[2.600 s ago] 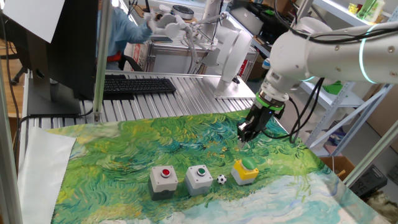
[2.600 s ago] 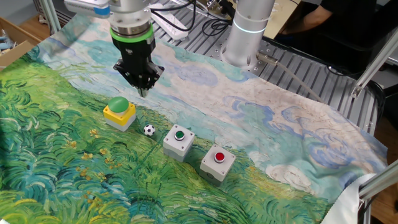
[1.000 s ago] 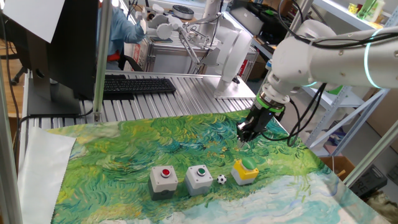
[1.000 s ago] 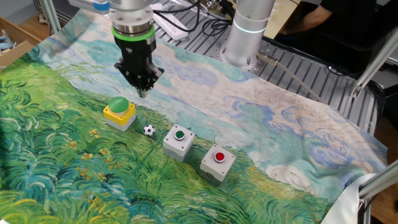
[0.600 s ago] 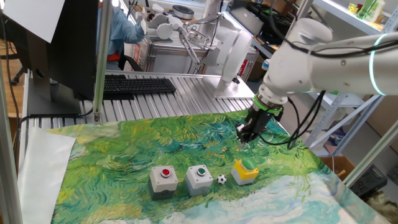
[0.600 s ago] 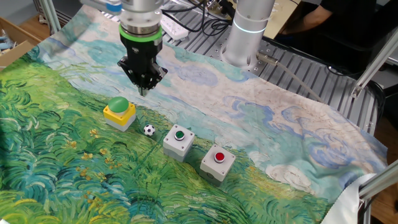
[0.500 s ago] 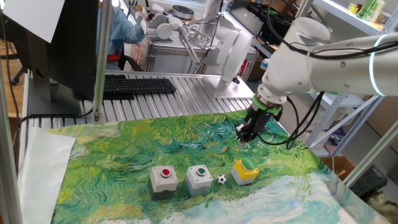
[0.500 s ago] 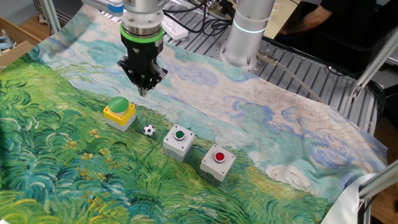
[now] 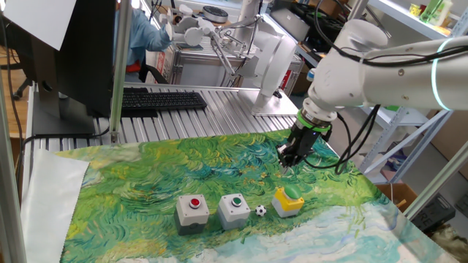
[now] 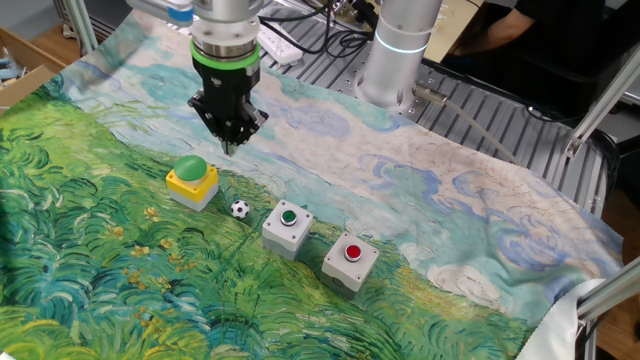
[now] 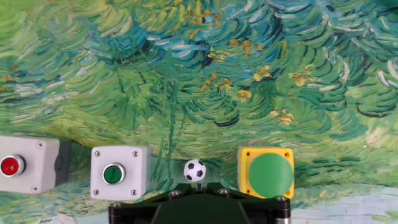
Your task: Press three buttons from left to right in sequence
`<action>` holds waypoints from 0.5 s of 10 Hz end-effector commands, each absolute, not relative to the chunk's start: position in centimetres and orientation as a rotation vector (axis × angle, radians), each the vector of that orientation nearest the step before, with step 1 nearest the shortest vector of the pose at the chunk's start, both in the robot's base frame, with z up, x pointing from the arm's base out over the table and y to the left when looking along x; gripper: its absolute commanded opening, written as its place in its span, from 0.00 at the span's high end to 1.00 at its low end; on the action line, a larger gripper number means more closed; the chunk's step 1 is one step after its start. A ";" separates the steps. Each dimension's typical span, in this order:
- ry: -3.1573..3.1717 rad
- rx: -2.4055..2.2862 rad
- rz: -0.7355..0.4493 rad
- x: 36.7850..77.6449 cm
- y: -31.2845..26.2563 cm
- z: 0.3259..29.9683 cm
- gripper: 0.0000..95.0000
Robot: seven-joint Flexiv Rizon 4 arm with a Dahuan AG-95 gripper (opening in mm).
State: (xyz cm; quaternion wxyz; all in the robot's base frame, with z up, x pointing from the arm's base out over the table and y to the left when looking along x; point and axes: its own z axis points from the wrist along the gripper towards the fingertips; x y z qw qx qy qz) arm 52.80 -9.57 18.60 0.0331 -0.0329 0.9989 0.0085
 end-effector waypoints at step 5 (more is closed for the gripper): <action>3.082 -0.111 -0.049 52.7 -10.4 19.2 1.00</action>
